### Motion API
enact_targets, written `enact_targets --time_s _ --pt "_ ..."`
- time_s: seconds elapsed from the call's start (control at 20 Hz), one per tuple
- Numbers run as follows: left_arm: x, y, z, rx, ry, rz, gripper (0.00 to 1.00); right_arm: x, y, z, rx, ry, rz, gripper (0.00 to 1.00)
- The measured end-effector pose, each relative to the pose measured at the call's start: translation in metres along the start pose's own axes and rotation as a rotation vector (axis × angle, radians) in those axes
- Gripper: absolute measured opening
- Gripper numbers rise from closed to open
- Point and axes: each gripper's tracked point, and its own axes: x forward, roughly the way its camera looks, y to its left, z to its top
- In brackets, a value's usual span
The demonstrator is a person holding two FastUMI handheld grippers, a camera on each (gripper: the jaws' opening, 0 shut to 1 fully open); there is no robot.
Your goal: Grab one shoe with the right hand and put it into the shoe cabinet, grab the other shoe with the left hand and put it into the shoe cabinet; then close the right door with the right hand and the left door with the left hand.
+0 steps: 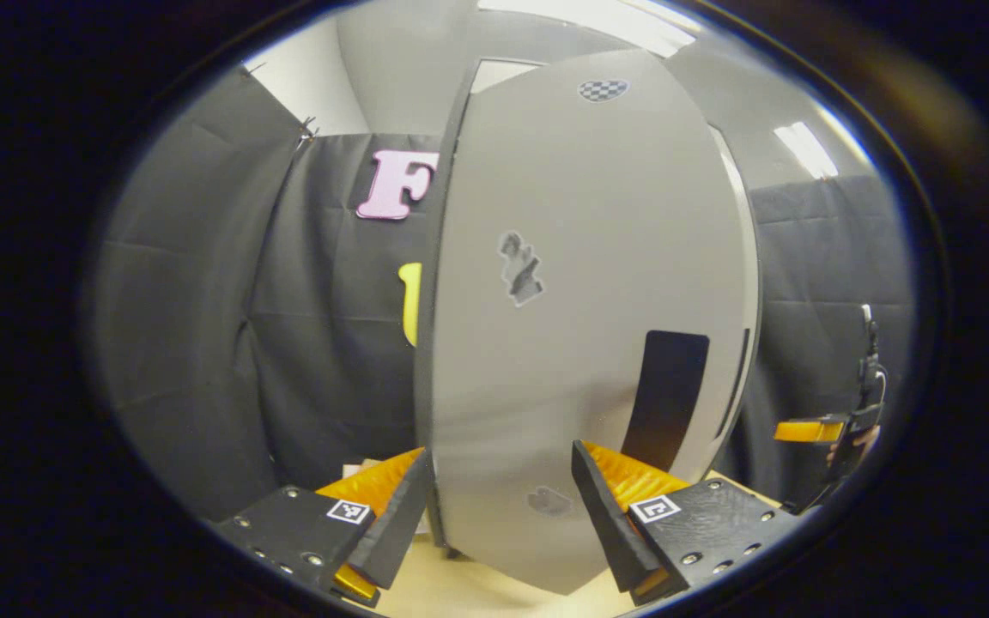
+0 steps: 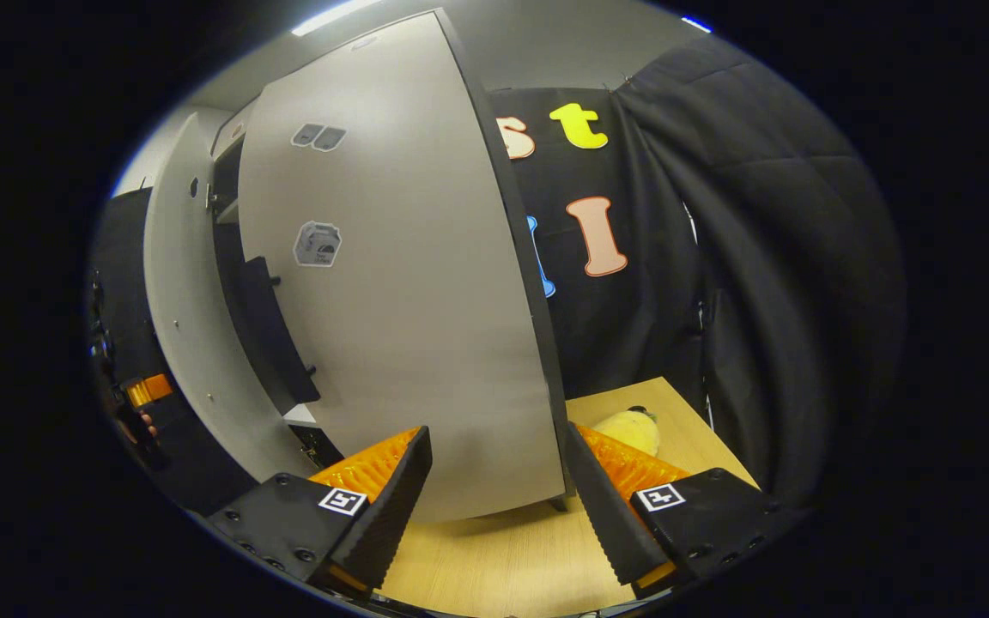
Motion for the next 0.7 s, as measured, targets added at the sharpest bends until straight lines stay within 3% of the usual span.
enact_targets --time_s 0.25,0.3,0.4,0.7 --pt "0.000 -0.018 0.027 0.087 -0.067 0.140 0.98 -0.008 -0.010 0.008 -0.052 -0.026 -0.003 0.98" --pt "-0.005 -0.020 0.034 0.104 -0.081 0.150 0.94 -0.010 -0.012 0.011 -0.064 -0.035 -0.013 0.98" --pt "-0.010 -0.028 0.042 0.109 -0.106 0.140 0.87 -0.013 -0.012 0.016 -0.092 -0.056 -0.032 0.98" --pt "-0.045 -0.022 0.053 0.016 -0.144 0.134 0.87 -0.014 0.000 0.046 -0.086 -0.119 -0.087 0.98"
